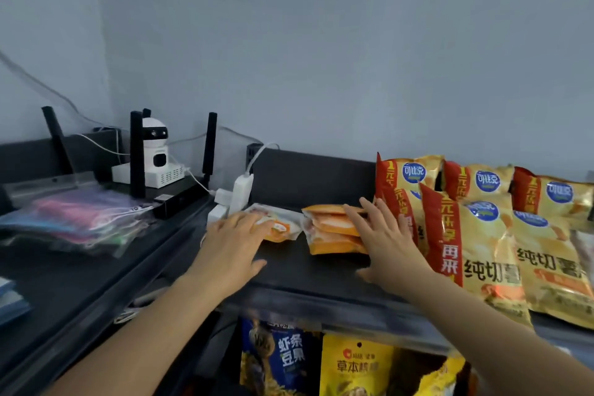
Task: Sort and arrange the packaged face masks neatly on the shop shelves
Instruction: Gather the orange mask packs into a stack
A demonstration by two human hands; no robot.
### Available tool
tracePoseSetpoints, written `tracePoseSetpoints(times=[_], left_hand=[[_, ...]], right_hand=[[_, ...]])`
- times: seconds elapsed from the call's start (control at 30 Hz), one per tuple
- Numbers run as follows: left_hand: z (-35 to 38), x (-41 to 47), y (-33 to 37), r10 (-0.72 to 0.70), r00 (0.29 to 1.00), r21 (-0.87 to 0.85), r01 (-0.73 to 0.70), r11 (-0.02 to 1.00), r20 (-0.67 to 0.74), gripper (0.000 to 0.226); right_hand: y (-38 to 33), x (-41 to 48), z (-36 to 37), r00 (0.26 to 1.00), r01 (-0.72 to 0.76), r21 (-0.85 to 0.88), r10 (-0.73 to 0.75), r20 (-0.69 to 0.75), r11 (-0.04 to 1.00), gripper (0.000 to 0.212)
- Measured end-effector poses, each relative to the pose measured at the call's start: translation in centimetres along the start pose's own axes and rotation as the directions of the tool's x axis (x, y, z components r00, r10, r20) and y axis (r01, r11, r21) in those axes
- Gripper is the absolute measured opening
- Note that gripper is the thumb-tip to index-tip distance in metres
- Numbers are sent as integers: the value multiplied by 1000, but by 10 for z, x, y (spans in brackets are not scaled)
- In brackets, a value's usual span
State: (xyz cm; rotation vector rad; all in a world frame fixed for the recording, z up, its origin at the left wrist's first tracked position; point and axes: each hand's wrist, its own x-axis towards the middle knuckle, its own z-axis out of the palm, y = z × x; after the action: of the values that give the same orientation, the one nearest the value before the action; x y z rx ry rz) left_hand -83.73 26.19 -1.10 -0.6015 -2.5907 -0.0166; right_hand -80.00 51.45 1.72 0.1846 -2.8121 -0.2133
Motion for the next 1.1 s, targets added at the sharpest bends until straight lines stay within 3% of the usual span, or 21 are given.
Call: tracePoseSetpoints(times=[0.13, 0.27, 0.37, 0.47, 0.53, 0.7, 0.83, 1.1], left_hand=[[35, 34, -21, -44, 997, -38, 47, 998, 66, 75], [61, 56, -33, -174, 964, -169, 209, 963, 201, 74], [75, 63, -37, -230, 921, -213, 304, 928, 315, 70], [79, 66, -37, -263, 900, -192, 343, 919, 347, 67], [79, 66, -37, -299, 886, -187, 380, 906, 354, 67], [81, 69, -37, -319, 888, -208, 399, 893, 330, 59], [83, 68, -37, -312, 902, -240, 388, 890, 300, 53], [89, 69, -42, -280, 926, -269, 345, 899, 255, 47]], right_hand=[[-6, 34, 14, 998, 55, -141, -51, 30, 989, 115], [-2, 64, 28, 999, 42, -200, -35, 37, 979, 114], [4, 81, 38, 998, 23, -174, -11, 68, 985, 112], [6, 91, 46, 995, 9, -29, -6, 100, 1000, 110], [9, 95, 51, 996, -19, 46, 15, 84, 999, 101], [16, 103, 62, 996, 8, -16, -7, 87, 1000, 72], [14, 102, 66, 987, -23, 96, 7, 163, 995, 71], [7, 84, 54, 991, -31, 44, 24, 133, 999, 75]])
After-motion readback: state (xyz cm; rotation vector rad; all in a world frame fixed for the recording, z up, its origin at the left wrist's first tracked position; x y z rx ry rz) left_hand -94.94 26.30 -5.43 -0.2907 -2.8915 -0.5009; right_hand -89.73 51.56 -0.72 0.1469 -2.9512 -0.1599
